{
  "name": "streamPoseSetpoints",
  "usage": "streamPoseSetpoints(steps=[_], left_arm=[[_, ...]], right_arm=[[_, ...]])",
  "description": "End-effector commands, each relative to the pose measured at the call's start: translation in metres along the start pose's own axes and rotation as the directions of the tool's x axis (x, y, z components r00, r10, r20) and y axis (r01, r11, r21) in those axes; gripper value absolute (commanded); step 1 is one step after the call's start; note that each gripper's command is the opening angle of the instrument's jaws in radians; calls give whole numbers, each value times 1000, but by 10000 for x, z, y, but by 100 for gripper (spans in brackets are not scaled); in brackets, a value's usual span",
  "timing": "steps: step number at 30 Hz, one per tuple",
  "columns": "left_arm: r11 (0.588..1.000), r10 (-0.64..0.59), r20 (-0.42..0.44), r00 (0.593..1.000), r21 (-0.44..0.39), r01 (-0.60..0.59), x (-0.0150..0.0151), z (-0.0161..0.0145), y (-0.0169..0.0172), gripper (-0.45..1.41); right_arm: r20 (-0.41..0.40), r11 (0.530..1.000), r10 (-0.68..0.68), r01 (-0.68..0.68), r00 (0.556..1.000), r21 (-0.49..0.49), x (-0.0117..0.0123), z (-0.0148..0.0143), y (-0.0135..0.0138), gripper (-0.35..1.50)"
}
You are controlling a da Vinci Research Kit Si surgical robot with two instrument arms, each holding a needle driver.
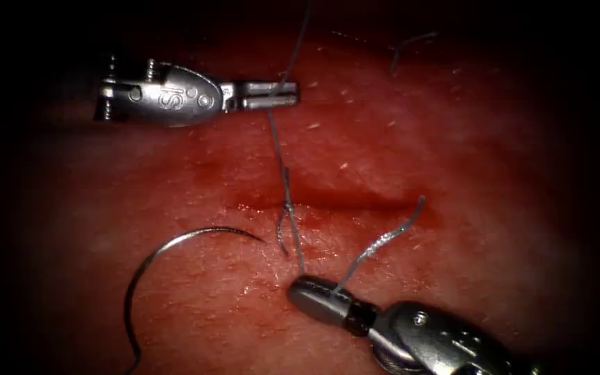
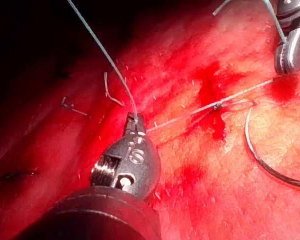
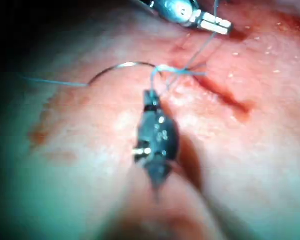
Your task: Wound Closure
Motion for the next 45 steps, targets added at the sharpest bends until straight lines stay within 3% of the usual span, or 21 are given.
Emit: streamPoseSetpoints(steps=[1,7,14,17,18,19,20,23,25,28,34,35,38,40,41,42,43,45], left_arm=[[1000,13,0,1000,11,-13,-1,7,-1,-45],[972,223,87,971,54,-228,-4,8,-12,-45],[967,241,101,965,56,-248,-13,14,-23,-45],[974,209,98,973,62,-216,-13,13,-19,-45],[976,203,94,975,61,-209,-11,12,-18,-45],[976,202,93,975,60,-208,-10,11,-19,-45],[977,200,88,976,58,-206,-9,11,-20,-45],[979,191,80,978,54,-196,-7,12,-23,-45],[981,184,75,980,53,-189,-7,12,-24,-45],[985,162,61,985,52,-165,-6,12,-24,-45],[999,28,-11,1000,23,-27,7,2,-8,-45],[1000,-23,-34,999,0,23,17,-4,0,-45],[996,-79,-55,995,-41,77,37,-15,15,-45],[993,-110,-70,992,-54,106,50,-22,24,-45],[989,-138,-76,988,-66,133,60,-27,29,-45],[985,-158,-87,984,-80,151,76,-36,36,-45],[983,-170,-92,981,-87,162,86,-42,40,-45],[981,-180,-97,979,-97,171,101,-50,43,-45]], right_arm=[[6,1000,2,-2,1000,1,-8,5,-4,-35],[13,1000,17,-17,1000,5,-10,5,-11,-35],[16,1000,24,-24,1000,-8,-8,5,-11,-35],[-78,998,-55,54,995,-26,8,4,-3,-35],[-153,993,-117,114,981,-26,18,4,4,2],[-193,990,-141,138,971,-29,23,2,7,51],[-212,989,-150,146,966,-31,25,1,8,73],[-228,983,-182,178,956,-38,28,0,8,116],[-237,982,-188,184,953,-40,27,0,7,135],[-273,979,-205,201,940,-44,26,-1,7,146],[-344,976,-217,215,913,-43,25,-12,6,143],[-342,967,-251,248,906,-52,25,-16,8,121],[-329,937,-349,331,878,-109,31,-21,16,86],[-313,908,-418,386,853,-163,34,-26,21,20],[-304,896,-443,405,843,-182,37,-28,23,0],[-271,871,-489,447,829,-204,47,-32,30,-6],[-251,864,-501,461,828,-203,53,-34,32,-3],[-202,841,-536,498,819,-211,67,-36,38,51]])
